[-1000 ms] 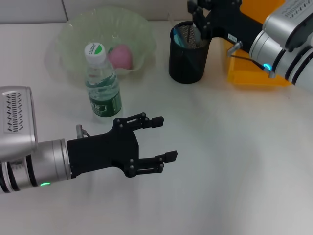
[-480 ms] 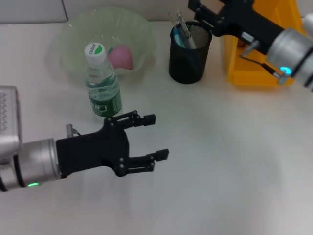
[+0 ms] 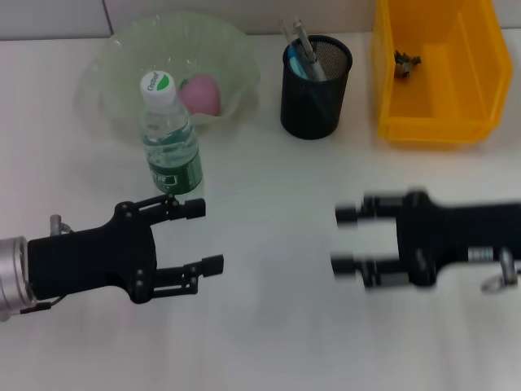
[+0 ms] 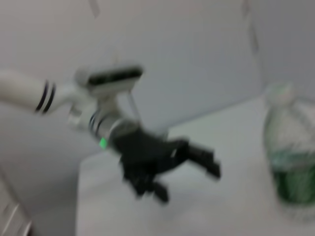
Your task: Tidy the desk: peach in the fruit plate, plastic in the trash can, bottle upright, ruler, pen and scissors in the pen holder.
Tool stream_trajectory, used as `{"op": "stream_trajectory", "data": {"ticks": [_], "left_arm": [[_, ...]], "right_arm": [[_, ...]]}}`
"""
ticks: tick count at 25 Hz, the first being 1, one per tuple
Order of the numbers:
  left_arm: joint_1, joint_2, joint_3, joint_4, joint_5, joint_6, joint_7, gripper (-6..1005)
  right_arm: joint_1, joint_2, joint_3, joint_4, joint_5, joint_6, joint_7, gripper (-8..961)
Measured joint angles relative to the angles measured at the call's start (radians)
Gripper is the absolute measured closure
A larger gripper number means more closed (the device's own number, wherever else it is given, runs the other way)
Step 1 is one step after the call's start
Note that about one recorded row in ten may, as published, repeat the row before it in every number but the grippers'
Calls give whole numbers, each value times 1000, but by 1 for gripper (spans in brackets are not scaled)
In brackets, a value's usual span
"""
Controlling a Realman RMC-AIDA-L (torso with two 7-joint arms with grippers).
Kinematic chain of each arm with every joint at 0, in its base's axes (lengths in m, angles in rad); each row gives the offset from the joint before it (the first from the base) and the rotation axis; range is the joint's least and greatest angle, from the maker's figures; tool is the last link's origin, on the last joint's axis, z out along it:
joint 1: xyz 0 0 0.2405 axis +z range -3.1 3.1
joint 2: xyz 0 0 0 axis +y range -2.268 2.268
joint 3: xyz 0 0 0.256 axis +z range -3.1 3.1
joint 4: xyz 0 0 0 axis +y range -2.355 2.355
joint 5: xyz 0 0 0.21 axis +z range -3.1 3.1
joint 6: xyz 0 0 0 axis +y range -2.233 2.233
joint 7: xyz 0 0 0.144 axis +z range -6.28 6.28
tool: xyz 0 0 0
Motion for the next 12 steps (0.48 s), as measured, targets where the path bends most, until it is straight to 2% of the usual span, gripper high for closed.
{"op": "stream_trajectory", "data": {"ticks": [1,5,12], "left_arm": [[0,0,0,0,0,0,0,201],[-6,-1,-12,0,53,1,-34,201],[-10,-14,-32,6,92,-1,-45,201]], "right_arm": [[0,0,0,0,0,0,0,242],[-20,25,-4,10,-82,12,-28,242],[-29,28,0,32,-67,29,-66,243]]}}
